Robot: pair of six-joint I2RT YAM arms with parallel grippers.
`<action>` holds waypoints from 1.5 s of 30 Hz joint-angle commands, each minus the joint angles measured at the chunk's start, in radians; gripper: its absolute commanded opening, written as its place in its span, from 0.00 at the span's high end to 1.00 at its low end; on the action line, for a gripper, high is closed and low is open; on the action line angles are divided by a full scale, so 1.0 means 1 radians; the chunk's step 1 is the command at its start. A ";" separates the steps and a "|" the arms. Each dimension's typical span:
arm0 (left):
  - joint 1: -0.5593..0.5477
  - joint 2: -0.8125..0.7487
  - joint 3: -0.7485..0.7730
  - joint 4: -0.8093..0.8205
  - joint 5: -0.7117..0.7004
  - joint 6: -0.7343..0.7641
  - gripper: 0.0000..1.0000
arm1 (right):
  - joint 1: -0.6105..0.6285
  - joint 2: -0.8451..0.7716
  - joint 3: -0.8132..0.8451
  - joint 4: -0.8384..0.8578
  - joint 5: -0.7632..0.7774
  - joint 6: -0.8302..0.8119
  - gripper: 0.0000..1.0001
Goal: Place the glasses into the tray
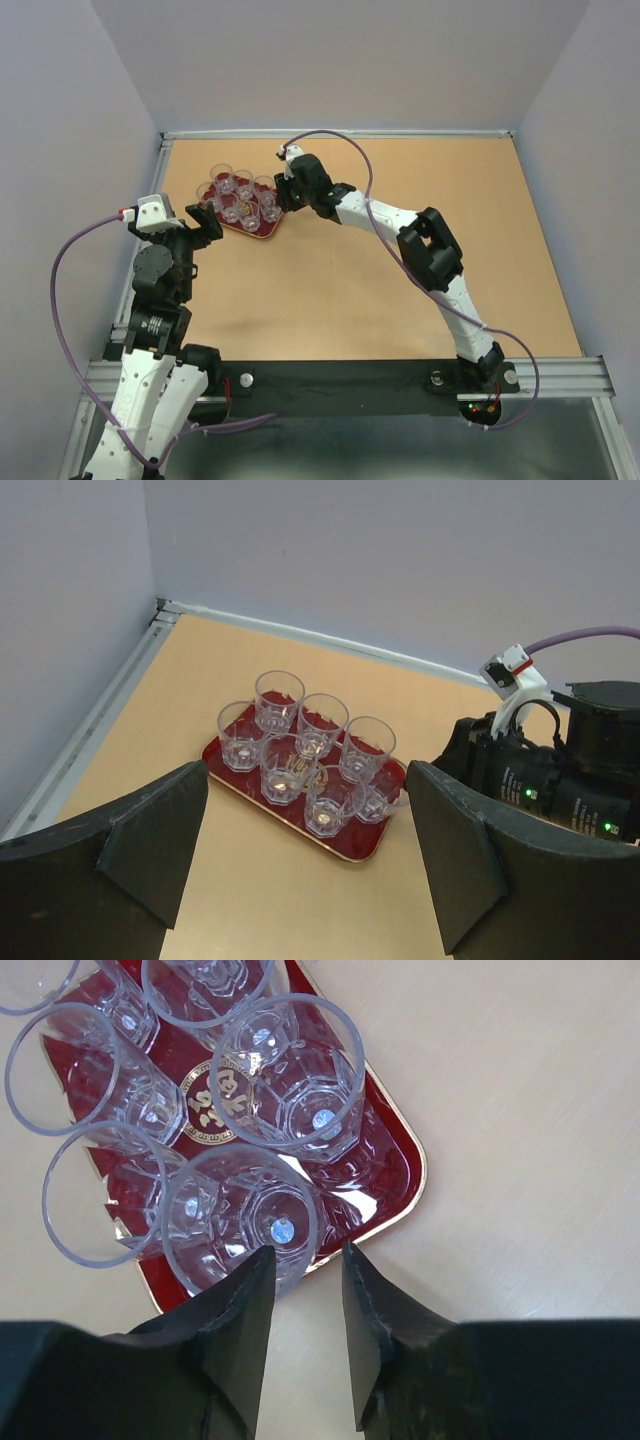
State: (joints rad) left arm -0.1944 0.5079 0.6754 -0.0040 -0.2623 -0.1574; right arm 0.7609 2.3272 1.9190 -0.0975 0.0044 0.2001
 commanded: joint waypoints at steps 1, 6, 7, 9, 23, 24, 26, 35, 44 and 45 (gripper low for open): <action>0.004 -0.006 -0.010 0.053 0.008 0.015 0.09 | 0.008 -0.022 0.040 0.061 0.006 -0.014 0.59; 0.004 -0.008 -0.010 0.053 0.005 0.015 0.09 | 0.008 -0.052 0.034 0.062 0.008 -0.033 0.55; 0.004 -0.008 -0.010 0.053 0.005 0.015 0.09 | 0.008 -0.061 0.031 0.062 0.009 -0.039 0.53; 0.004 -0.011 -0.011 0.053 0.003 0.015 0.09 | 0.008 -0.106 0.017 0.061 0.012 -0.071 0.49; 0.004 -0.019 -0.014 0.059 0.024 0.022 0.09 | -0.038 -0.621 -0.369 -0.071 0.002 -0.508 0.00; 0.004 -0.016 -0.016 0.062 0.028 0.022 0.09 | -0.054 -0.658 -0.406 -0.076 0.002 -0.510 0.00; 0.006 -0.012 -0.019 0.068 0.041 0.030 0.08 | -0.110 -0.780 -0.506 -0.082 -0.038 -0.510 0.00; 0.006 0.000 -0.033 0.082 0.038 0.038 0.08 | -0.492 -1.176 -0.872 -0.025 0.101 -0.340 0.00; 0.004 0.006 -0.040 0.087 0.028 0.041 0.08 | -0.729 -1.486 -1.173 0.146 0.483 -0.114 0.00; 0.004 0.007 -0.042 0.088 0.026 0.041 0.08 | -0.735 -1.505 -1.195 0.157 0.505 -0.111 0.00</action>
State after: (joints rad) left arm -0.1944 0.5121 0.6407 0.0261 -0.2291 -0.1341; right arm 0.0471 0.8967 0.7883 -0.0853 0.3016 -0.0185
